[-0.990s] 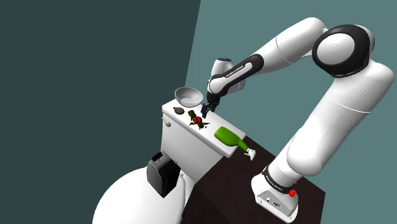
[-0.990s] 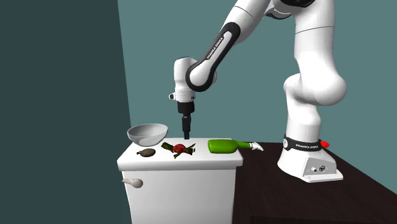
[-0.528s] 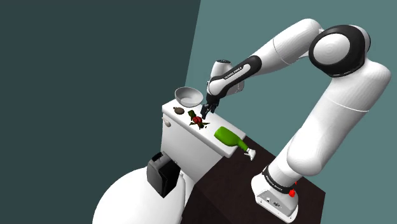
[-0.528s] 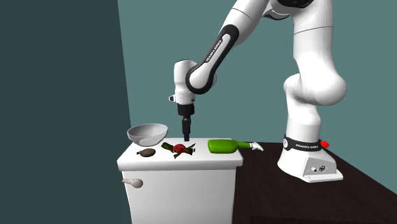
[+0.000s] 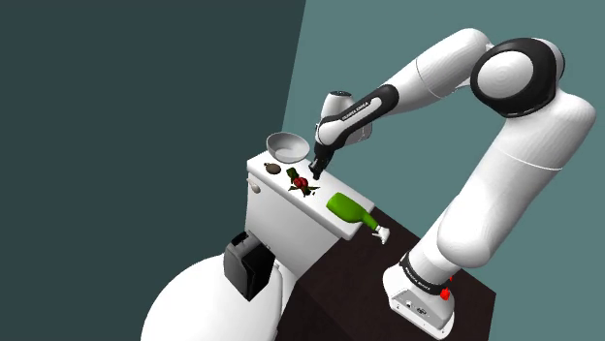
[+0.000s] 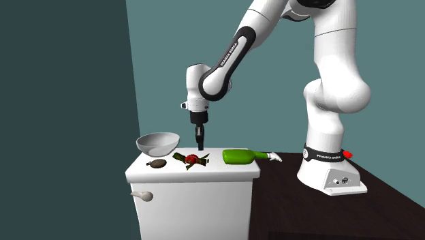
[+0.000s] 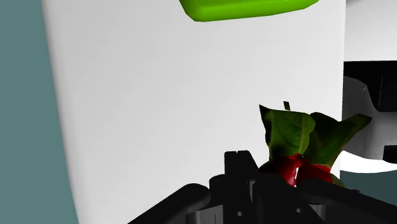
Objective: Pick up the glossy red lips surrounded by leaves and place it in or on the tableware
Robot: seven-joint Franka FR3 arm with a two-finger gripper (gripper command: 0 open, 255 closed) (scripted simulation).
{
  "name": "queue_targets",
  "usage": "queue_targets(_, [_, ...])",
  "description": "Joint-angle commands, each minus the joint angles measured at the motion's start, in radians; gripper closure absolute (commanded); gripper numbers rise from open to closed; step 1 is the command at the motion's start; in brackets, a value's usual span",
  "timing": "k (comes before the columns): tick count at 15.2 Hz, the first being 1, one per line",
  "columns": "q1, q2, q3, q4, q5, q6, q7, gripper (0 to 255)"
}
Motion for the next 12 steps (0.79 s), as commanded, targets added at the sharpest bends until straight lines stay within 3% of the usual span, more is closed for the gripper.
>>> queue_targets(1, [0.000,0.000,0.000,0.000,0.000,0.000,0.000,255])
queue_targets(3, [0.000,0.000,0.000,0.000,0.000,0.000,0.000,255])
queue_targets(4, [0.000,0.000,0.000,0.000,0.000,0.000,0.000,0])
queue_targets(10, [0.084,0.162,0.015,0.295,-0.012,-0.210,0.391,0])
queue_targets(12, [0.098,0.202,0.012,0.364,-0.007,-0.254,0.453,0])
